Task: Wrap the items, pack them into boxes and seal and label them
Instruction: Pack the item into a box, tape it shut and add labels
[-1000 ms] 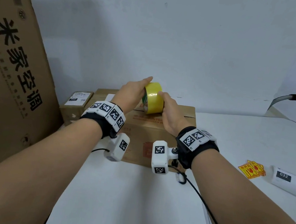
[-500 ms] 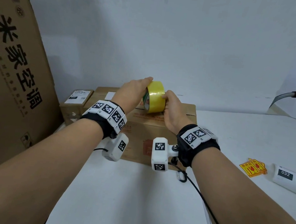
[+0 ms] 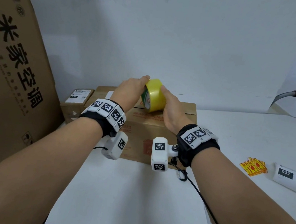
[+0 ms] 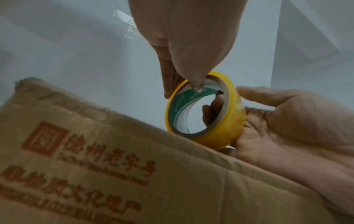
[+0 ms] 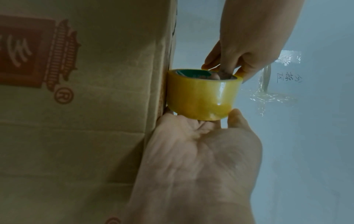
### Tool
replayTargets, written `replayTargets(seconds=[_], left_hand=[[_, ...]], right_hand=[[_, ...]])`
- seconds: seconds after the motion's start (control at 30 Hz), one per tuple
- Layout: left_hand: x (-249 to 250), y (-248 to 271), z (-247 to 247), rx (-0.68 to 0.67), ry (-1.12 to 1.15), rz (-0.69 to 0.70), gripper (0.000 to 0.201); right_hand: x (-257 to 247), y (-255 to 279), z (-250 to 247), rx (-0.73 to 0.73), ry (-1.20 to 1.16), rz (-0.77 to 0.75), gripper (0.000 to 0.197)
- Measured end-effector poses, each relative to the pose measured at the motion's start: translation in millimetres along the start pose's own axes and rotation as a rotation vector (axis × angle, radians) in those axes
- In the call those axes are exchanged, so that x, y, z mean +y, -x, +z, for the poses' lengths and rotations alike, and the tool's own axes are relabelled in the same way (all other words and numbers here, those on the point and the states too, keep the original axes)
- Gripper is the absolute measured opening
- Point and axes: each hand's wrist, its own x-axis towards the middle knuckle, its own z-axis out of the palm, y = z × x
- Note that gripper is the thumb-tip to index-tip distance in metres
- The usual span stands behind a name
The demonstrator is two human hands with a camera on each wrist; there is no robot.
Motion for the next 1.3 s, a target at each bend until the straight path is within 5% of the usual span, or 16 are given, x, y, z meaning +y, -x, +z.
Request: replayTargets(seconds=[0.33, 0.47, 0.57, 0.67, 0.93, 1.13, 1.3], left_hand=[[-4, -5, 7, 0.008, 0.051, -0.05, 0.048], [-7, -4, 3, 0.002, 0.188, -0.082, 0.056], [0, 1, -7, 0.174, 0.276, 0.018, 0.065], [9, 3, -8, 0.278, 0.159, 0.237, 0.041], [13, 5, -9, 0.277, -0.033, 0.369, 0.018], [16, 2, -15, 0.217, -0.195, 0.387, 0.01], [39, 5, -37, 0.022, -0.412, 0.287, 0.016]], right_hand=[[-3, 4, -1, -0.062, 0.035, -0.026, 0.021], [-1, 4, 1, -0.089, 0.091, -0.097, 0.027], [0, 3, -2, -0.095, 0.074, -0.101, 0.026], [0, 3, -4, -0.101, 0.085, -0.117, 0.025], [-1, 4, -2, -0.088, 0.085, -0.125, 0.021], [-2, 8, -2, -0.091, 0.098, -0.118, 0.018], [-2, 9, 0, -0.111, 0.121, -0.114, 0.016]])
